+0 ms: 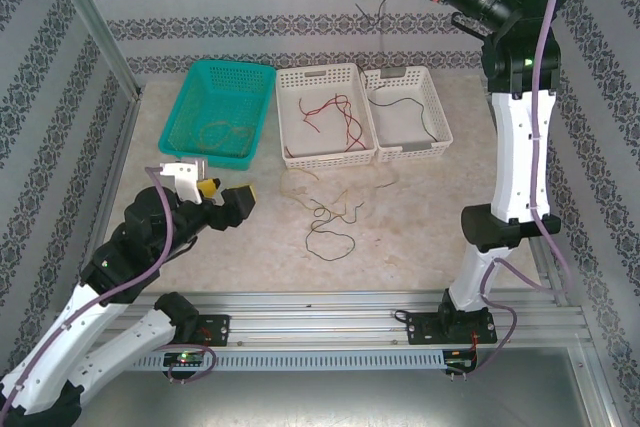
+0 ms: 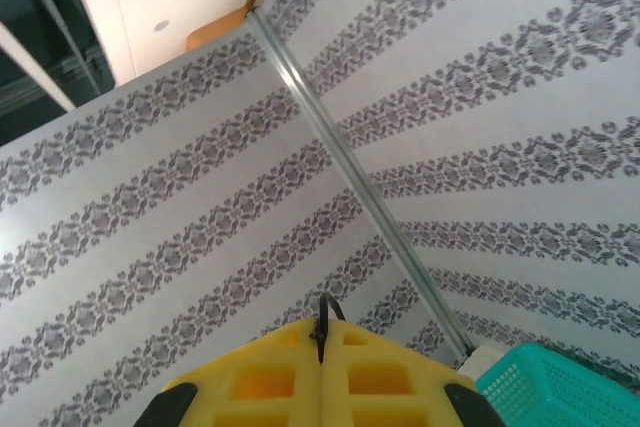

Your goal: Untangle the cables

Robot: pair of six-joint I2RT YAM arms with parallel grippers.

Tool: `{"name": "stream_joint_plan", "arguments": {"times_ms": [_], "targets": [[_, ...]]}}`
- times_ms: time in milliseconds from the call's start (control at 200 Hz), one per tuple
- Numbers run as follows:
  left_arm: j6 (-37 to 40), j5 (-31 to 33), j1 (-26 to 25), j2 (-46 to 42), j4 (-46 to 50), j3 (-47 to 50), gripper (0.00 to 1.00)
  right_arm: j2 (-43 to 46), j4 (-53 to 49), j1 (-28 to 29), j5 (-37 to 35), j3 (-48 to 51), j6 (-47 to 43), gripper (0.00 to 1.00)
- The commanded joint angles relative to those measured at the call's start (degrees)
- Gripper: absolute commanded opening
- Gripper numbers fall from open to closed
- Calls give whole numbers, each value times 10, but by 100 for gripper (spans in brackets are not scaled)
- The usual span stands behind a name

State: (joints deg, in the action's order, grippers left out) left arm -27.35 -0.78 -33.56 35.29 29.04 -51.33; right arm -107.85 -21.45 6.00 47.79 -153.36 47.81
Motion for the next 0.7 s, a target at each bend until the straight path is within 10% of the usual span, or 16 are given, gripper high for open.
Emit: {"name": "stream_joint_plan", "arguments": {"times_ms": [0, 699], "targets": [[53, 17, 8, 17, 39, -23, 93, -19, 51, -19, -2, -11, 33, 0], [119, 67, 9, 15, 38, 6, 95, -127, -35, -69, -11, -4, -83, 0]]}}
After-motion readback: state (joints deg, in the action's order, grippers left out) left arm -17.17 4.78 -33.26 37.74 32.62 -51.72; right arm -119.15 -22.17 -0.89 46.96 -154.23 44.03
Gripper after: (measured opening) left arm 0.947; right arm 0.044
